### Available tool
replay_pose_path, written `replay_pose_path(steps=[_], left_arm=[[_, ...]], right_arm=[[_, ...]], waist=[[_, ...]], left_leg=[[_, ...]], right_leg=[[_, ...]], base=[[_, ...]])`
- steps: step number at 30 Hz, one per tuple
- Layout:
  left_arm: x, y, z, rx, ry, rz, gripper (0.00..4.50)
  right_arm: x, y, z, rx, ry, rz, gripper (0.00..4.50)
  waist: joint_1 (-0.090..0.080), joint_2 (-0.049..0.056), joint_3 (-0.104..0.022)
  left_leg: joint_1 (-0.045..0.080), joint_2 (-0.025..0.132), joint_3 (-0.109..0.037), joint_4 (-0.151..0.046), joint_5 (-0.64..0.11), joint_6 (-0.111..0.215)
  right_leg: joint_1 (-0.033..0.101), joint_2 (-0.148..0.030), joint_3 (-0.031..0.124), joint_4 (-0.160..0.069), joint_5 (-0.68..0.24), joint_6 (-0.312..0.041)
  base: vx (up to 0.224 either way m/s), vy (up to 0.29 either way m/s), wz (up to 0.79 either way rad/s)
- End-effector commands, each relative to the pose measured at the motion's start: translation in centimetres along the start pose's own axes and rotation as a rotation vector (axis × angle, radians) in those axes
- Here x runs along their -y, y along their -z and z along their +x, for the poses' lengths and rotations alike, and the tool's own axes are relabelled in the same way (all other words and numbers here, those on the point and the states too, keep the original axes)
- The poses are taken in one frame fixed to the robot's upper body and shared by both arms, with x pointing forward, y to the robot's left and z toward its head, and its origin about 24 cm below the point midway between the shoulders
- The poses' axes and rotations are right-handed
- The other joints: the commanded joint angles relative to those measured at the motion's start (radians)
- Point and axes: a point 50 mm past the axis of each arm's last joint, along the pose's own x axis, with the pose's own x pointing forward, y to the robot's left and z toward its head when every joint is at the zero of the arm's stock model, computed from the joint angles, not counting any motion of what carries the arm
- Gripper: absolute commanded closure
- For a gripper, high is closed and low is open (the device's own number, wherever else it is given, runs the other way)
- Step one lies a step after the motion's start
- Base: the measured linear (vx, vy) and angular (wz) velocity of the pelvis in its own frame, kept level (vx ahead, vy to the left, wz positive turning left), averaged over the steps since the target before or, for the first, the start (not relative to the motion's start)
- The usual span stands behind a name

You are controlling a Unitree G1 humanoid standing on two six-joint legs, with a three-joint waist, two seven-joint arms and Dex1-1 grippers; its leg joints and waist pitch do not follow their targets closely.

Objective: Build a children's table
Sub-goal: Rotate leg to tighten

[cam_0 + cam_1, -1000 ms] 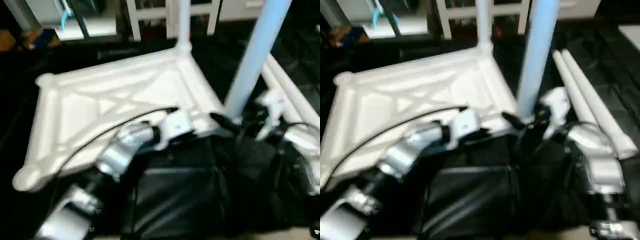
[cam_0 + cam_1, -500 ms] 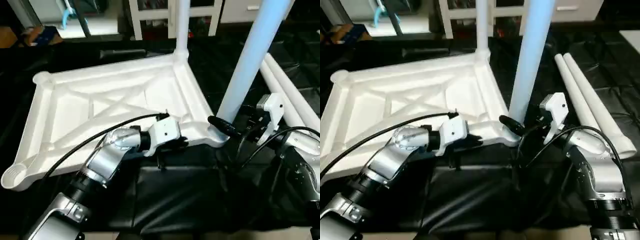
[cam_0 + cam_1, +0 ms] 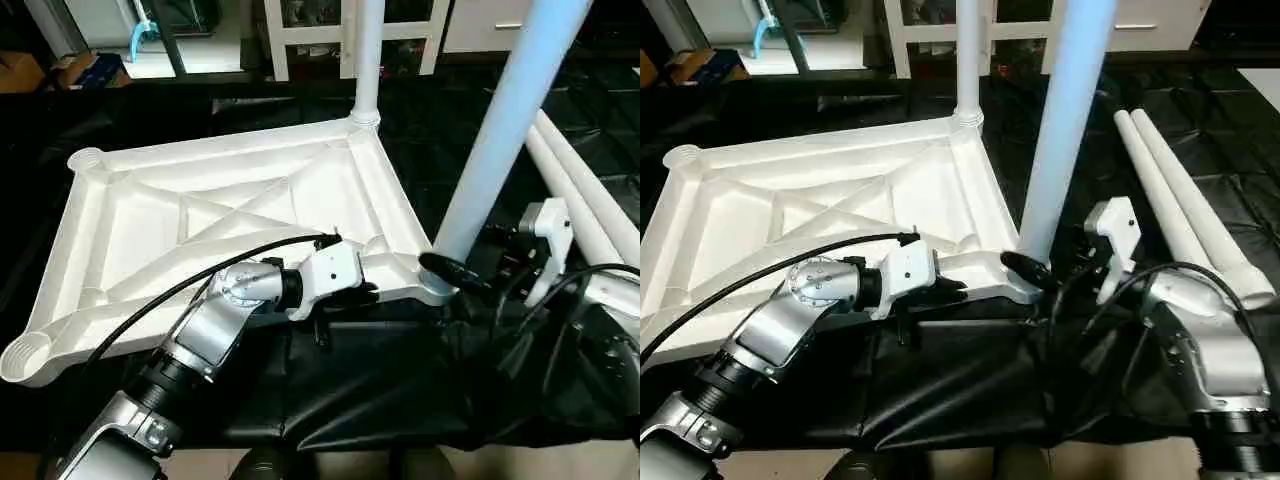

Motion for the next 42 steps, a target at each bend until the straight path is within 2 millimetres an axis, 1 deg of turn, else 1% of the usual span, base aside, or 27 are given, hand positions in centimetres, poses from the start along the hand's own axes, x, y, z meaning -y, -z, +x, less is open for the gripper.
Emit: replay_pose_path(steps=[1,3,4,8,12,13,15,16,18,20,21,25,27,28,30,31,32,33,34,35,36,37,38,39,40,41,42], left_arm=[[-0.1,-0.6,-0.3,0.028,-0.021,0.024,4.5],[-0.1,-0.6,-0.3,0.028,-0.018,0.024,4.5],[0.0,-0.6,-0.3,0.029,-0.011,0.025,4.5],[0.5,-0.6,-0.3,0.027,0.015,0.024,4.5],[0.6,-0.5,-0.3,0.025,0.023,0.023,4.5],[0.6,-0.5,-0.3,0.024,0.024,0.024,4.5],[0.7,-0.5,-0.4,0.022,0.028,0.023,4.5],[0.7,-0.5,-0.4,0.022,0.028,0.023,4.5],[0.8,-0.5,-0.4,0.02,0.031,0.021,4.5],[0.9,-0.4,-0.5,0.018,0.035,0.019,4.5],[1.0,-0.4,-0.5,0.015,0.04,0.018,4.5],[1.2,-0.2,-0.5,0.006,0.048,0.015,4.5],[1.5,0.2,-0.5,-0.039,0.044,0.004,4.5],[1.5,0.2,-0.5,-0.039,0.044,0.004,4.5],[1.8,0.4,-0.3,-0.069,0.029,-0.014,4.5],[2.0,0.5,0.3,-0.107,-0.005,-0.054,4.5],[2.1,0.5,0.5,-0.12,-0.025,-0.067,4.5],[2.1,0.4,0.8,-0.133,-0.046,-0.079,4.5],[2.0,0.3,1.1,-0.139,-0.073,-0.094,4.5],[1.8,0.1,1.5,-0.147,-0.111,-0.117,4.5],[1.8,0.1,1.5,-0.147,-0.111,-0.117,4.5],[1.1,-1.0,2.8,-0.124,-0.216,-0.199,4.5],[0.6,-1.6,3.4,-0.111,-0.271,-0.239,4.5],[0.5,-1.7,3.5,-0.108,-0.287,-0.248,4.5],[0.2,-1.9,3.8,-0.103,-0.317,-0.266,4.5],[-0.2,-2.3,4.1,-0.096,-0.361,-0.283,4.5],[-0.6,-2.6,4.3,-0.085,-0.391,-0.297,4.5]], right_arm=[[-0.2,0.1,0.0,-0.008,-0.016,0.009,1.09],[0.0,0.0,0.0,0.004,-0.008,0.014,1.2],[0.0,-0.1,0.0,0.012,-0.013,0.025,1.33],[0.1,-0.1,0.4,0.024,-0.03,0.029,1.65],[0.2,-0.2,0.5,0.035,-0.039,0.037,2.01],[0.2,-0.2,0.5,0.035,-0.042,0.037,2.21],[0.1,-0.2,0.5,0.033,-0.055,0.04,2.29],[0.1,-0.2,0.5,0.033,-0.055,0.04,2.36],[0.1,-0.1,0.5,0.03,-0.064,0.045,2.43],[0.0,0.0,0.4,0.028,-0.07,0.05,2.47],[-0.1,0.0,0.3,0.025,-0.075,0.055,2.48],[-0.2,0.3,0.2,0.017,-0.063,0.065,2.49],[0.2,1.3,0.3,-0.022,0.041,0.067,2.49],[0.2,1.3,0.3,-0.022,0.041,0.067,2.5],[0.7,2.2,0.7,-0.052,0.159,0.068,2.5],[1.3,3.2,1.4,-0.067,0.345,0.095,2.51],[1.5,3.6,1.6,-0.061,0.417,0.119,2.52],[1.6,3.9,1.9,-0.054,0.489,0.149,2.52],[1.7,4.1,2.0,-0.049,0.539,0.161,2.52],[1.9,4.3,2.2,-0.044,0.608,0.178,2.53],[1.9,4.3,2.2,-0.044,0.608,0.178,2.53],[2.2,4.9,2.8,-0.031,0.789,0.232,2.54],[2.2,5.1,3.3,-0.018,0.887,0.269,2.54],[2.2,5.2,3.4,-0.012,0.914,0.277,2.54],[2.3,5.3,3.6,-0.002,0.969,0.294,2.54],[2.3,5.3,3.9,0.009,1.025,0.306,2.54],[2.3,5.3,4.0,0.022,1.103,0.312,2.54]], waist=[[0.006,-0.038,-0.083],[0.008,-0.038,-0.086],[0.01,-0.034,-0.087],[0.011,-0.037,-0.092],[0.016,-0.036,-0.096],[0.017,-0.037,-0.095],[0.018,-0.041,-0.091],[0.019,-0.04,-0.09],[0.019,-0.04,-0.087],[0.018,-0.039,-0.085],[0.018,-0.038,-0.084],[0.016,-0.034,-0.086],[0.016,-0.035,-0.087],[0.014,-0.035,-0.087],[0.012,-0.034,-0.082],[0.008,-0.035,-0.08],[0.002,-0.029,-0.073],[0.0,-0.028,-0.068],[-0.003,-0.028,-0.066],[-0.006,-0.028,-0.066],[-0.007,-0.026,-0.065],[-0.006,-0.022,-0.063],[-0.012,-0.021,-0.06],[-0.009,-0.02,-0.061],[-0.01,-0.018,-0.059],[-0.009,-0.021,-0.058],[-0.007,-0.019,-0.059]], left_leg=[[0.036,0.138,-0.072,-0.128,-0.274,0.062],[0.034,0.14,-0.069,-0.126,-0.223,0.091],[0.035,0.14,-0.069,-0.125,-0.213,0.096],[0.034,0.139,-0.065,-0.119,-0.135,0.145],[0.034,0.14,-0.065,-0.118,-0.088,0.174],[0.033,0.14,-0.065,-0.118,-0.082,0.18],[0.029,0.141,-0.066,-0.121,-0.105,0.175],[0.029,0.141,-0.066,-0.122,-0.12,0.169],[0.032,0.142,-0.067,-0.127,-0.175,0.14],[0.032,0.143,-0.068,-0.13,-0.196,0.126],[0.033,0.143,-0.069,-0.132,-0.209,0.112],[0.034,0.143,-0.069,-0.134,-0.187,0.109],[0.033,0.144,-0.068,-0.133,-0.162,0.119],[0.031,0.143,-0.068,-0.133,-0.153,0.12],[0.03,0.142,-0.068,-0.136,-0.169,0.116],[0.03,0.142,-0.068,-0.138,-0.192,0.104],[0.027,0.142,-0.07,-0.143,-0.226,0.076],[0.027,0.142,-0.076,-0.149,-0.288,0.037],[0.028,0.141,-0.079,-0.151,-0.325,0.016],[0.032,0.14,-0.083,-0.156,-0.391,-0.031],[0.036,0.139,-0.084,-0.158,-0.421,-0.053],[0.041,0.137,-0.087,-0.163,-0.494,-0.09],[0.043,0.133,-0.083,-0.167,-0.531,-0.129],[0.048,0.128,-0.085,-0.168,-0.57,-0.153],[0.047,0.128,-0.088,-0.17,-0.587,-0.163],[0.047,0.125,-0.089,-0.174,-0.616,-0.17],[0.049,0.124,-0.09,-0.174,-0.626,-0.173]], right_leg=[[0.035,-0.059,0.032,-0.06,-0.231,-0.249],[0.036,-0.06,0.032,-0.057,-0.194,-0.26],[0.037,-0.06,0.032,-0.055,-0.185,-0.263],[0.039,-0.06,0.029,-0.049,-0.12,-0.282],[0.041,-0.055,0.024,-0.041,-0.082,-0.289],[0.04,-0.055,0.024,-0.041,-0.08,-0.29],[0.041,-0.057,0.024,-0.045,-0.122,-0.285],[0.041,-0.057,0.024,-0.046,-0.142,-0.283],[0.038,-0.058,0.026,-0.052,-0.203,-0.271],[0.037,-0.057,0.027,-0.054,-0.221,-0.265],[0.035,-0.057,0.027,-0.055,-0.227,-0.259],[0.035,-0.055,0.027,-0.052,-0.178,-0.261],[0.037,-0.057,0.027,-0.051,-0.142,-0.267],[0.037,-0.056,0.027,-0.049,-0.134,-0.268],[0.035,-0.056,0.026,-0.053,-0.153,-0.265],[0.034,-0.056,0.028,-0.056,-0.179,-0.261],[0.028,-0.055,0.029,-0.062,-0.228,-0.248],[0.03,-0.057,0.028,-0.064,-0.303,-0.228],[0.026,-0.054,0.027,-0.068,-0.342,-0.216],[0.024,-0.051,0.025,-0.068,-0.385,-0.194],[0.019,-0.048,0.025,-0.07,-0.393,-0.186],[0.014,-0.043,0.023,-0.073,-0.413,-0.162],[0.003,-0.04,0.025,-0.074,-0.387,-0.158],[-0.001,-0.036,0.021,-0.079,-0.402,-0.138],[0.0,-0.037,0.021,-0.077,-0.405,-0.13],[-0.001,-0.036,0.018,-0.083,-0.42,-0.108],[-0.003,-0.035,0.017,-0.085,-0.425,-0.098]], base=[[0.0,0.0,0.0],[0.0,0.0,0.0],[0.0,0.0,0.0],[0.0,0.0,0.0],[0.0,0.0,0.0],[0.0,0.0,0.0],[0.0,0.0,0.0],[0.0,0.0,0.0],[0.0,0.0,0.0],[0.0,0.0,0.0],[0.0,0.0,0.0],[0.0,0.0,0.0],[0.0,0.0,0.0],[0.0,0.0,0.0],[0.0,0.0,0.0],[0.0,0.0,0.0],[0.0,0.0,0.0],[0.0,0.0,0.0],[0.0,0.0,0.0],[0.0,0.0,0.0],[0.0,0.0,0.0],[0.0,0.0,0.0],[0.0,0.0,0.0],[0.0,0.0,0.0],[0.0,0.0,0.0],[0.0,0.0,0.0],[0.0,0.0,0.0]])
